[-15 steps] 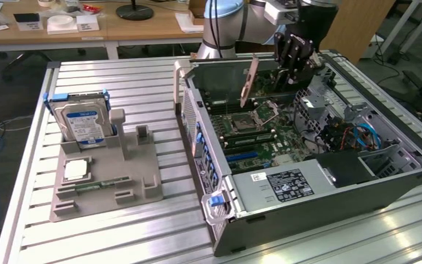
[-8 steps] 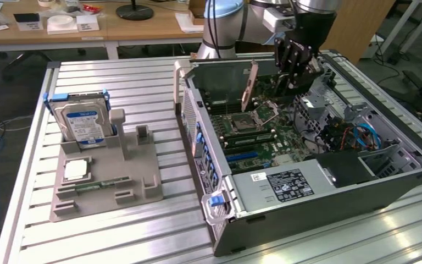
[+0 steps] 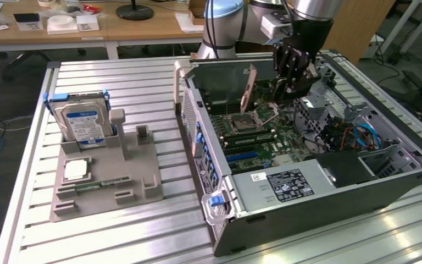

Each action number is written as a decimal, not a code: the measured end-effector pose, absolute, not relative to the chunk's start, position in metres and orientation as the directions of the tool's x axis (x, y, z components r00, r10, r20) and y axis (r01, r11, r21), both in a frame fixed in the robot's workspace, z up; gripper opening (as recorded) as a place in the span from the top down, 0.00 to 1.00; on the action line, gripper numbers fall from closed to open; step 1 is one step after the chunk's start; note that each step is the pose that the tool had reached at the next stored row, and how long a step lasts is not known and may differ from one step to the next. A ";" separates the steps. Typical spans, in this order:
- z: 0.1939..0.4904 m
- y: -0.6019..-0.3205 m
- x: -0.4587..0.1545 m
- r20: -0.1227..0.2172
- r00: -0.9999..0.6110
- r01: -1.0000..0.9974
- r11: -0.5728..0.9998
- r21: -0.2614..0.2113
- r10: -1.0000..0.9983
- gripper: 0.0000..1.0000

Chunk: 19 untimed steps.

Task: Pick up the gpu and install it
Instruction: 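Insert the gpu into the slot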

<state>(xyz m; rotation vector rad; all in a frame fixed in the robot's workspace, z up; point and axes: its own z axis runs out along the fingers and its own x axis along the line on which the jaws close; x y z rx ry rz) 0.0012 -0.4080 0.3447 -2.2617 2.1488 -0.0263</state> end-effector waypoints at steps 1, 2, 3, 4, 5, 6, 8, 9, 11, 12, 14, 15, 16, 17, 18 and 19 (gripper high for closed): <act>0.343 -0.408 0.001 -0.003 0.051 -0.998 -0.051 -0.027 -0.999 0.71; 0.341 -0.408 0.001 -0.003 0.050 -0.998 -0.050 -0.028 -0.999 0.71; 0.340 -0.408 0.000 -0.003 0.050 -0.998 -0.050 -0.028 -0.999 0.71; 0.339 -0.408 0.000 -0.003 0.050 -0.998 -0.049 -0.028 -0.999 0.71; 0.339 -0.408 0.000 -0.003 0.049 -0.998 -0.049 -0.028 -0.999 0.71; 0.338 -0.408 -0.002 -0.003 0.049 -0.998 -0.049 -0.028 -0.999 0.71; 0.335 -0.407 -0.008 -0.003 0.048 -0.998 -0.048 -0.028 -0.999 0.71; 0.333 -0.407 -0.008 -0.003 0.046 -0.999 -0.046 -0.028 -0.999 0.71; 0.329 -0.406 -0.009 -0.003 0.033 -0.999 -0.033 -0.028 -0.999 0.71; 0.327 -0.406 -0.009 -0.003 0.018 -0.999 -0.018 -0.028 -1.000 0.71; 0.324 -0.406 -0.009 -0.003 -0.013 -1.000 0.013 -0.028 -1.000 0.71; 0.322 -0.407 -0.009 -0.003 -0.014 -1.000 0.014 -0.028 -1.000 0.71; 0.321 -0.408 -0.009 -0.003 -0.014 -0.999 0.014 -0.028 -1.000 0.71; 0.320 -0.409 -0.009 -0.003 -0.014 -0.999 0.014 -0.028 -1.000 0.71; 0.319 -0.409 -0.009 -0.003 -0.014 -0.999 0.014 -0.028 -1.000 0.71; 0.318 -0.410 -0.009 -0.003 -0.014 -0.999 0.014 -0.028 -1.000 0.71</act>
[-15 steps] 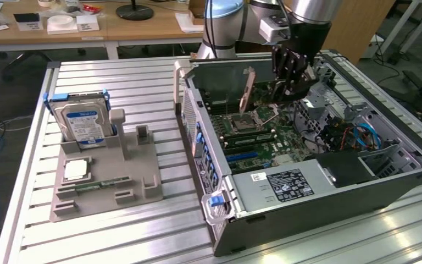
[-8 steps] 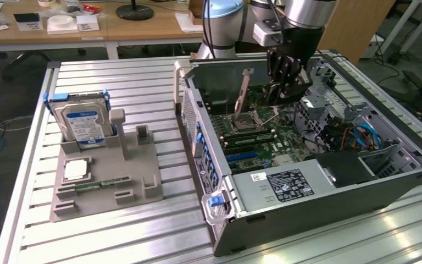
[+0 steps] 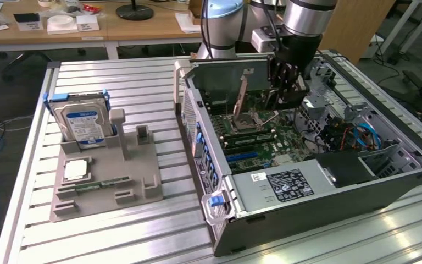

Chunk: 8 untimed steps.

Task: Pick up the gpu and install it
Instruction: 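Insert the gpu into the slot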

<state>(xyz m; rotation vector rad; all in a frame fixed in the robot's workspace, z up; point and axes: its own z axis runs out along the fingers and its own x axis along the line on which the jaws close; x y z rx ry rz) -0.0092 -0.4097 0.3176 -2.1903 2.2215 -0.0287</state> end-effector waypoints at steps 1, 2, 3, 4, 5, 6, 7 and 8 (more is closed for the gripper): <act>0.317 -0.410 -0.009 -0.002 -0.014 -1.000 0.014 -0.028 -1.000 0.71; 0.316 -0.412 -0.009 -0.002 -0.014 -1.000 0.014 -0.028 -1.000 0.71; 0.316 -0.414 -0.009 -0.002 -0.014 -1.000 0.014 -0.028 -1.000 0.71; 0.316 -0.416 -0.009 -0.002 -0.014 -0.999 0.014 -0.028 -1.000 0.71; 0.315 -0.418 -0.009 -0.002 -0.014 -1.000 0.014 -0.028 -1.000 0.71; 0.315 -0.421 -0.009 -0.002 -0.014 -0.999 0.014 -0.028 -1.000 0.71; 0.315 -0.423 -0.009 -0.002 -0.014 -1.000 0.014 -0.028 -1.000 0.71; 0.315 -0.425 -0.009 -0.002 -0.014 -1.000 0.014 -0.028 -1.000 0.71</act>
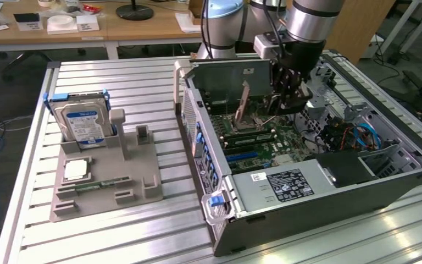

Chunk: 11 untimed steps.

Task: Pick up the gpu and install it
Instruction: 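Insert the gpu into the slot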

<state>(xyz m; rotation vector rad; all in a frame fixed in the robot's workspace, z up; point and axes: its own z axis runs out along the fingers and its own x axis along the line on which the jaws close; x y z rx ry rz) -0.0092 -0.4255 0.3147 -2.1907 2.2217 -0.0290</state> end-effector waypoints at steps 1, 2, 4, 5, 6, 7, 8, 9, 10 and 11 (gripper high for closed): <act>0.315 -0.427 -0.009 -0.002 -0.014 -1.000 0.014 -0.028 -1.000 0.71; 0.315 -0.429 -0.009 -0.002 -0.014 -0.999 0.014 -0.028 -1.000 0.71; 0.314 -0.429 -0.010 -0.002 -0.014 -0.999 0.014 -0.028 -1.000 0.71; 0.313 -0.429 -0.011 -0.002 -0.014 -0.999 0.014 -0.028 -1.000 0.71; 0.312 -0.429 -0.014 -0.002 -0.012 -1.000 0.012 -0.028 -1.000 0.71; 0.311 -0.429 -0.016 -0.003 -0.009 -1.000 0.009 -0.028 -1.000 0.71; 0.310 -0.430 -0.018 -0.005 -0.006 -1.000 0.007 -0.028 -1.000 0.71; 0.309 -0.430 -0.021 -0.008 -0.004 -1.000 0.004 -0.028 -1.000 0.71; 0.304 -0.432 -0.028 -0.016 0.004 -1.000 -0.004 -0.028 -1.000 0.71; 0.299 -0.435 -0.029 -0.016 -0.001 -1.000 0.002 -0.028 -1.000 0.71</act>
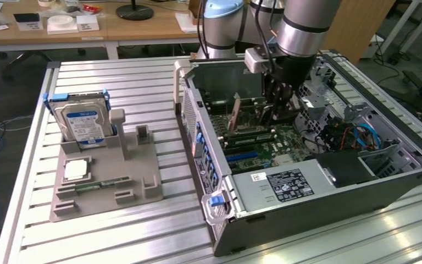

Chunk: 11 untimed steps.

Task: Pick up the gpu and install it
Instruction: 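Insert the gpu into the slot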

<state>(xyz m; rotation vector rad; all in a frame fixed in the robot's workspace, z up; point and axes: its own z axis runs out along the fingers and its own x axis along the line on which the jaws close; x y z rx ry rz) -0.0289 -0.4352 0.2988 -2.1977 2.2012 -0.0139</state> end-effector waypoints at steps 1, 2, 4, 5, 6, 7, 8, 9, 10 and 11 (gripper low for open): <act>0.295 -0.438 -0.031 -0.016 -0.003 -1.000 0.004 -0.028 -1.000 0.71; 0.293 -0.438 -0.036 -0.016 -0.003 -1.000 0.004 -0.028 -1.000 0.71; 0.292 -0.438 -0.037 -0.016 -0.003 -1.000 0.004 -0.028 -1.000 0.71; 0.291 -0.440 -0.037 -0.015 -0.003 -1.000 0.003 -0.028 -1.000 0.71; 0.291 -0.441 -0.037 -0.016 -0.003 -1.000 0.004 -0.028 -1.000 0.71; 0.291 -0.443 -0.037 -0.016 -0.003 -1.000 0.004 -0.028 -1.000 0.71; 0.291 -0.445 -0.038 -0.016 -0.003 -1.000 0.004 -0.028 -1.000 0.71; 0.290 -0.447 -0.038 -0.016 -0.003 -1.000 0.004 -0.028 -1.000 0.71; 0.290 -0.447 -0.039 -0.016 -0.004 -1.000 0.004 -0.028 -1.000 0.71; 0.289 -0.447 -0.042 -0.016 -0.004 -1.000 0.005 -0.028 -1.000 0.71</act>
